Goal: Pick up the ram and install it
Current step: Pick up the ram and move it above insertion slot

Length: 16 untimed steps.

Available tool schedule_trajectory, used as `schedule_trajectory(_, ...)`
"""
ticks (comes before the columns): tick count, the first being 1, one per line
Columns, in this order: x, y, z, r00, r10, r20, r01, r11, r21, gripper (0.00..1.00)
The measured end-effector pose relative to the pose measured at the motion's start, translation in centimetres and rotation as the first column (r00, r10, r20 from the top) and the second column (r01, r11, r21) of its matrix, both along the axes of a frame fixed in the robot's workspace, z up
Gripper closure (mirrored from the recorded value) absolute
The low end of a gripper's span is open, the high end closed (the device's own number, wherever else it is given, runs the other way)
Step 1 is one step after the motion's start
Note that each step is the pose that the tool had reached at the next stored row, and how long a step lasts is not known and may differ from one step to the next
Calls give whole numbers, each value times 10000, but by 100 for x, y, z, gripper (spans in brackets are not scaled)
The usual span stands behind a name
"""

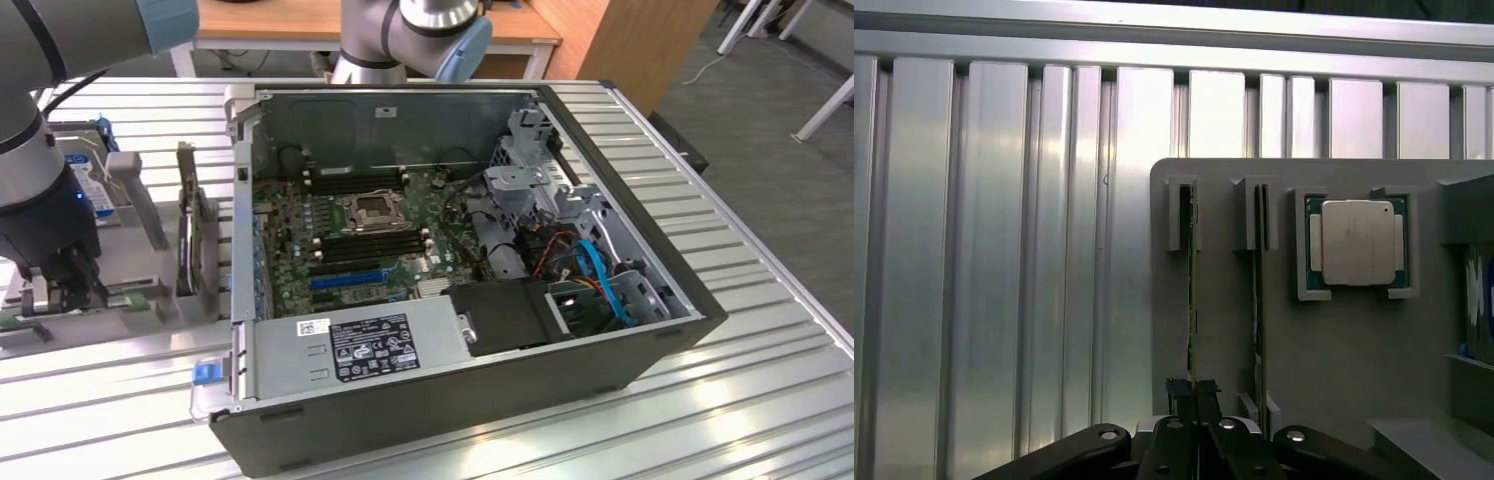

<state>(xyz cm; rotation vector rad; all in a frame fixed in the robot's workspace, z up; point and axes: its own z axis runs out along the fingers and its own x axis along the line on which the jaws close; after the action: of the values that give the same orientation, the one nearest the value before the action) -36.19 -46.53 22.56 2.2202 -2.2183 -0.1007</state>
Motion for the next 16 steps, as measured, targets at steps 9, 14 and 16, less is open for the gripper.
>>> schedule_trajectory(9, 4, 0, 135, 10000, 0, -1, 0, 10000, -1, 88)
schedule_trajectory(14, 7, 0, 228, 10000, 0, 0, 0, 10000, 0, 88)
schedule_trajectory(16, 8, 0, 267, 10000, 0, -1, 0, 10000, 0, 88)
